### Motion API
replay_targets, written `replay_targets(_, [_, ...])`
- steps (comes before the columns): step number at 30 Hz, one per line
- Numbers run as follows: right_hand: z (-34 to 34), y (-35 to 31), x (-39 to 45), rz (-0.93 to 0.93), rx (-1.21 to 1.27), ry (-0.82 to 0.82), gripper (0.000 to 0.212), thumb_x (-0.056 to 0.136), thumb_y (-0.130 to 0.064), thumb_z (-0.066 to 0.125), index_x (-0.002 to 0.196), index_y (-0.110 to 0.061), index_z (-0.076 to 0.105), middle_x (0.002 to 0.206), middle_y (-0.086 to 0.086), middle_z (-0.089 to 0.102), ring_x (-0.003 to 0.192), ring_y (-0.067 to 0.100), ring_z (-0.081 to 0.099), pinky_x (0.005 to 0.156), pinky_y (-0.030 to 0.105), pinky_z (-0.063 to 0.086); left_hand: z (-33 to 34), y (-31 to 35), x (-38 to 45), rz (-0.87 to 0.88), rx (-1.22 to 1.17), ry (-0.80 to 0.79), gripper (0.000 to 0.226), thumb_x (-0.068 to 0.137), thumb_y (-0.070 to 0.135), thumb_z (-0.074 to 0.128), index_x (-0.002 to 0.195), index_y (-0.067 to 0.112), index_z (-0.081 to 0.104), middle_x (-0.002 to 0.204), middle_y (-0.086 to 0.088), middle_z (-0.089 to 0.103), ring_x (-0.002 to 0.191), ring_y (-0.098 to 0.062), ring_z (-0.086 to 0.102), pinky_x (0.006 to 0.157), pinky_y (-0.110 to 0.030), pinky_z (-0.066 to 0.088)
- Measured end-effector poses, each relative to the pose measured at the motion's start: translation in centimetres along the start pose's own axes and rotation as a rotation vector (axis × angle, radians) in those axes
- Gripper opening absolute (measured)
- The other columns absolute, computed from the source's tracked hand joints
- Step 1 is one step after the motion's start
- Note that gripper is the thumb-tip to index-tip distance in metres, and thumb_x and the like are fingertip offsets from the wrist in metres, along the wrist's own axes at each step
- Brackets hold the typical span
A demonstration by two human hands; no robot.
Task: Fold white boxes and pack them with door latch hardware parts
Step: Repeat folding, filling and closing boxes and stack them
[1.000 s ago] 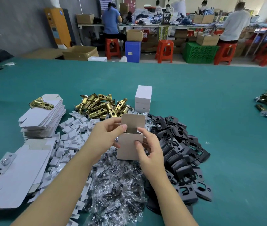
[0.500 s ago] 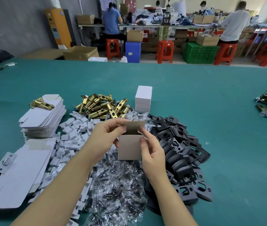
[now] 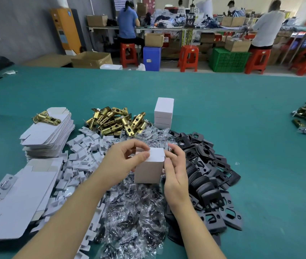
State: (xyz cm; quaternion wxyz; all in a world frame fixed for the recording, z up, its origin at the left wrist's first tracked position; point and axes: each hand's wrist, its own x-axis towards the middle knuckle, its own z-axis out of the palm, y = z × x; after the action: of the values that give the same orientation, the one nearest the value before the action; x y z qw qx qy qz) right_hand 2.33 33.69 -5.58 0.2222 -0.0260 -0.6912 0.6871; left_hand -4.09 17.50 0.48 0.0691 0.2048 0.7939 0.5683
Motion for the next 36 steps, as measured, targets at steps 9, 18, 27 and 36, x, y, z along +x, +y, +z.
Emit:
replay_targets(9, [-0.2, 0.2, 0.2, -0.042, -0.171, -0.048, 0.032, 0.099, -0.055, 0.045, 0.129, -0.063, 0.052, 0.132, -0.029, 0.059, 0.123, 0.003, 0.058, 0.094, 0.028, 0.054, 0.3, 0.5, -0.9, 0.263, 0.502, -0.005, 0.05, 0.091, 0.041, 0.055, 0.139, 0.026, 0.061, 0.145, 0.019, 0.049, 0.129, 0.008, 0.044, 0.106, -0.004, 0.031])
replay_targets(18, [-0.1, 0.1, 0.2, -0.054, -0.142, -0.035, 0.036, 0.099, -0.054, 0.05, 0.133, -0.062, 0.053, 0.138, -0.038, 0.055, 0.132, -0.004, 0.052, 0.101, 0.017, 0.048, 0.1, 0.8, -1.1, 0.292, 0.51, 0.011, 0.039, 0.096, 0.03, 0.063, 0.135, 0.026, 0.066, 0.131, 0.021, 0.058, 0.12, 0.005, 0.052, 0.103, -0.013, 0.042])
replay_targets(27, [-0.2, -0.4, -0.2, -0.061, -0.053, 0.029, 0.027, 0.098, -0.051, 0.053, 0.118, -0.041, 0.066, 0.108, -0.015, 0.071, 0.097, 0.011, 0.066, 0.07, 0.015, 0.05, 0.0, 1.6, -1.0, 0.274, 0.504, -0.032, 0.031, 0.097, 0.032, 0.065, 0.127, 0.039, 0.069, 0.118, 0.02, 0.068, 0.101, 0.002, 0.06, 0.085, -0.031, 0.055])
replay_targets(36, [-0.2, 0.0, -0.1, -0.085, -0.055, 0.036, 0.027, 0.1, -0.047, 0.051, 0.119, -0.034, 0.065, 0.113, -0.008, 0.07, 0.103, 0.019, 0.065, 0.078, 0.027, 0.053, -0.4, 1.9, -0.7, 0.233, 0.461, -0.066, 0.033, 0.094, 0.033, 0.069, 0.125, 0.044, 0.068, 0.112, 0.03, 0.069, 0.107, 0.007, 0.062, 0.083, -0.011, 0.049])
